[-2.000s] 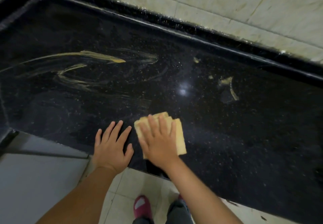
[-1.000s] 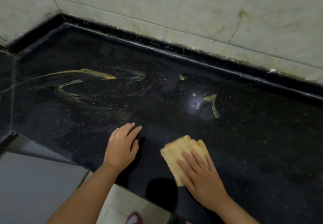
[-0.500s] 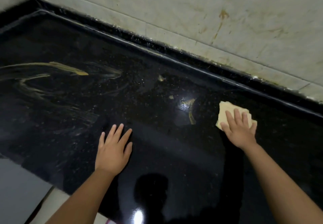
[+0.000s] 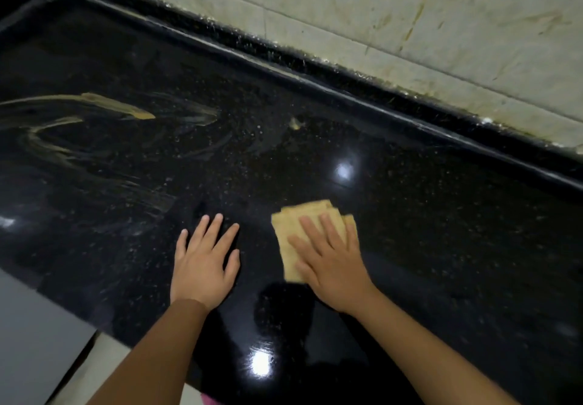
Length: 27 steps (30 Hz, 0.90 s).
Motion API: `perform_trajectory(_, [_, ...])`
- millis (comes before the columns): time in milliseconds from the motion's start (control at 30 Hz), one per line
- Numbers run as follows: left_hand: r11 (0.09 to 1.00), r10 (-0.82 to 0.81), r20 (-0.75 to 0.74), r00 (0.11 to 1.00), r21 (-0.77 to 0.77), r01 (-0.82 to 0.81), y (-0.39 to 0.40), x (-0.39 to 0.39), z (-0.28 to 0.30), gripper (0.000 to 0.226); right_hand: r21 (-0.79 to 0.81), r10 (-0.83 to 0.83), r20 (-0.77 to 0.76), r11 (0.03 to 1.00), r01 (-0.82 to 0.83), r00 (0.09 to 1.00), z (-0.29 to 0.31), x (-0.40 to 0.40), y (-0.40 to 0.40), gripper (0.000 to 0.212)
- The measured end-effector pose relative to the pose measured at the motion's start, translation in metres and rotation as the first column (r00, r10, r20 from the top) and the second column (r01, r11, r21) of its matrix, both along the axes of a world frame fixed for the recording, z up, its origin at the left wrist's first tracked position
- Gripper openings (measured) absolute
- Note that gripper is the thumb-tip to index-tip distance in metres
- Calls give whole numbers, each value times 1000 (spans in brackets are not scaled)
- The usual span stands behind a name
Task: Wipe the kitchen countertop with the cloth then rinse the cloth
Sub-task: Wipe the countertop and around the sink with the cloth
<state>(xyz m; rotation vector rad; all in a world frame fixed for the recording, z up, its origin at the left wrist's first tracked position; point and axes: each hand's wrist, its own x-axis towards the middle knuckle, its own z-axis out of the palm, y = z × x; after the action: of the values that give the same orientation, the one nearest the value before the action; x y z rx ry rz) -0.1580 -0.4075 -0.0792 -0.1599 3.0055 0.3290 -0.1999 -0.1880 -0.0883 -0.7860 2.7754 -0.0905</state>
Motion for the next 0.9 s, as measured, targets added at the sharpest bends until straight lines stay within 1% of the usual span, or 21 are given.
perform_trajectory(67, [1000,13,-10,1000,22,-13,-1,-2,0,56,32,-5,-8,999,5,1000,-1,24,45,49])
perform_trajectory(133, [1000,-3,-24,1000,11,4,1,-1,-2,56,83,-163,12,983,161,987,5,32,96,51])
perform_trajectory(167, [1000,-15,-30,999,1,15,1,-1,-3,55,133,-262,29,958,256,965,10,28,115,57])
perform_trajectory(233, [1000,-23,-41,999,-5,23,4,2,-5,53,161,-422,4,895,415,907,20,4,141,66])
perform_trajectory(300, [1000,-20,-57,998,-2,20,5,4,-5,52,165,-619,60,780,604,783,27,-29,147,55])
perform_trajectory(333, [1000,-23,-72,997,-8,23,5,4,-5,51,161,-684,62,726,669,727,29,-48,143,51])
perform_trajectory(367, [999,-30,-85,996,-18,28,4,4,-5,50,160,-721,56,689,707,690,30,-65,133,50])
perform_trajectory(433, [999,-34,-98,995,-26,32,4,5,-7,50,144,-746,51,664,734,664,28,-97,104,50])
perform_trajectory(467, [999,-29,-98,995,-23,27,4,6,-9,50,136,-738,64,674,726,672,27,-111,86,50])
perform_trajectory(500, [1000,-23,-96,995,-17,21,4,6,-10,50,125,-707,78,707,696,703,25,-122,65,50])
perform_trajectory(567, [1000,-15,-92,996,-10,14,4,3,-11,50,95,-591,75,806,584,803,24,-133,19,50])
perform_trajectory(633, [1000,-7,-84,996,-6,6,3,-2,-12,51,79,-435,71,899,430,898,23,-125,-28,50])
perform_trajectory(700, [1000,9,-74,997,3,-9,0,-2,-12,53,52,-236,77,971,232,969,14,-94,-64,50])
perform_trajectory(733, [1000,13,-68,998,1,-13,-1,0,-13,54,21,-119,53,993,118,991,7,-70,-71,50])
perform_trajectory(767, [1000,12,-65,998,-2,-12,-3,2,-13,55,-12,-18,-13,1000,18,1000,3,-44,-70,49])
perform_trajectory(800, [1000,9,-64,998,-3,-9,-3,3,-13,56,-44,41,-79,998,-45,996,-2,-19,-61,48])
perform_trajectory(833, [1000,6,-63,998,-3,-7,-3,4,-13,57,-76,71,-96,994,-78,993,-6,4,-46,48])
perform_trajectory(867, [1000,6,-62,998,0,-6,-3,4,-13,57,-73,81,-96,993,-88,992,-10,24,-25,48])
perform_trajectory(900, [1000,11,-64,998,4,-11,-2,4,-12,57,-27,88,-81,996,-90,993,-13,41,0,47])
